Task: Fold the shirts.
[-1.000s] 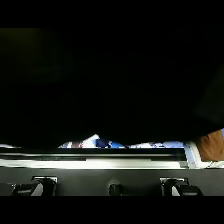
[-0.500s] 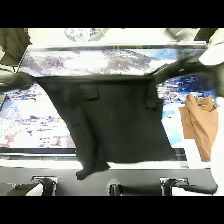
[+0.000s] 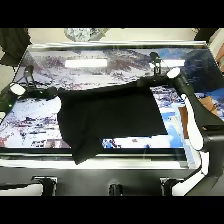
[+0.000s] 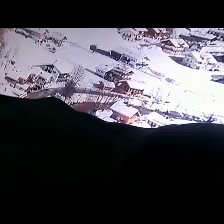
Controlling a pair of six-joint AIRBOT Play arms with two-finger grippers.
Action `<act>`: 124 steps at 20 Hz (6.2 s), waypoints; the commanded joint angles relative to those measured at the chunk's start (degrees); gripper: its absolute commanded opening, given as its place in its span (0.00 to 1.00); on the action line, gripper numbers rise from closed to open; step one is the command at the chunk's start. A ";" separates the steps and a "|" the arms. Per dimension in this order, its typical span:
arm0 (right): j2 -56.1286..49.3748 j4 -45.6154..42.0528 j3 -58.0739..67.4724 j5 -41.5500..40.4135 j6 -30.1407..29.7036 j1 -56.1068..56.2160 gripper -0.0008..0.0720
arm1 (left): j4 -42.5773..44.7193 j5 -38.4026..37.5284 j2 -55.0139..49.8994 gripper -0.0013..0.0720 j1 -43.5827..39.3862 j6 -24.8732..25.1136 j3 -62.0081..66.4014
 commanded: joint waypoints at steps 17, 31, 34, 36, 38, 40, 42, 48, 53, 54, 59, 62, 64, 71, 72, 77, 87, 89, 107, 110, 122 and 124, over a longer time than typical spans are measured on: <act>14.95 -24.06 0.26 43.52 0.11 -16.81 0.83 | -6.73 -21.90 15.37 0.63 10.86 4.70 -34.10; 19.02 -25.44 -16.52 42.38 0.42 -16.15 0.85 | -12.44 -11.67 12.81 0.06 8.04 6.27 -36.39; 20.83 -24.17 -26.25 38.91 1.01 -16.15 0.85 | -12.39 -14.32 12.85 0.05 11.15 8.55 -34.05; 20.83 -23.17 -31.30 35.60 1.03 -16.15 0.85 | -12.28 -16.20 12.85 0.05 12.57 9.51 -32.24; 20.81 -23.39 -34.58 31.28 1.64 -16.17 0.85 | -12.28 -15.58 12.76 0.05 12.39 10.05 -31.80; 19.82 -23.85 -35.65 28.13 4.42 -16.15 0.85 | -12.28 -15.28 12.68 0.05 12.28 10.08 -31.82; 17.94 -22.36 -35.65 26.49 4.87 -16.15 0.85 | -12.28 -15.32 12.68 0.06 12.31 10.08 -31.80; 14.27 -19.74 -35.63 25.90 7.04 -14.21 0.79 | -12.28 -14.29 12.70 0.06 12.31 10.08 -31.74; 14.75 -19.96 -34.45 24.20 6.88 -8.61 0.08 | -11.61 -14.75 12.74 0.05 13.00 11.19 -30.38; 15.61 -19.93 -33.00 25.42 5.66 -8.63 0.08 | -11.37 -16.15 12.81 0.05 13.60 11.21 -28.37; 29.38 -21.81 -15.26 25.66 -0.83 -8.92 0.07 | -10.27 -22.49 21.33 0.05 14.97 11.15 -3.13; 42.64 -28.26 1.46 17.66 -2.95 -8.92 0.08 | -10.93 -21.27 29.31 0.05 14.97 4.44 20.76; 52.59 -33.48 8.81 9.42 -2.71 -8.92 0.08 | -10.91 -15.74 34.40 0.05 15.02 4.48 34.10; 69.79 -36.22 10.03 5.64 5.38 -8.92 0.08 | -10.91 -9.60 46.60 0.05 15.02 1.05 40.61; 69.75 -36.22 10.03 7.23 5.49 -8.92 0.08 | -10.91 -10.54 46.84 0.05 15.02 0.44 40.61; 64.57 -37.51 10.03 17.97 6.43 -8.92 0.08 | -6.91 -20.31 43.71 0.05 15.04 -1.70 40.57; 14.51 -37.46 1.16 33.46 7.54 -2.82 0.07 | -4.90 -28.68 7.26 0.05 9.11 5.09 11.26; 6.49 -35.65 1.29 21.27 10.80 -2.32 0.07 | -5.18 -21.92 -1.25 0.05 7.85 6.01 8.09; 6.25 -33.18 -7.08 37.81 4.11 -2.43 0.08 | 3.87 -39.19 -8.52 0.05 8.74 3.93 9.11; 6.23 -32.87 -10.10 35.23 5.38 -2.40 0.08 | 4.00 -38.93 -8.59 0.05 8.81 3.98 4.46; 15.17 -30.34 -11.69 44.57 5.62 -12.31 0.63 | 3.45 -41.57 4.07 0.57 16.59 3.34 -7.02; 19.71 -30.62 -17.70 41.59 4.72 -12.90 0.63 | 3.43 -38.66 11.10 0.57 17.49 4.22 -20.09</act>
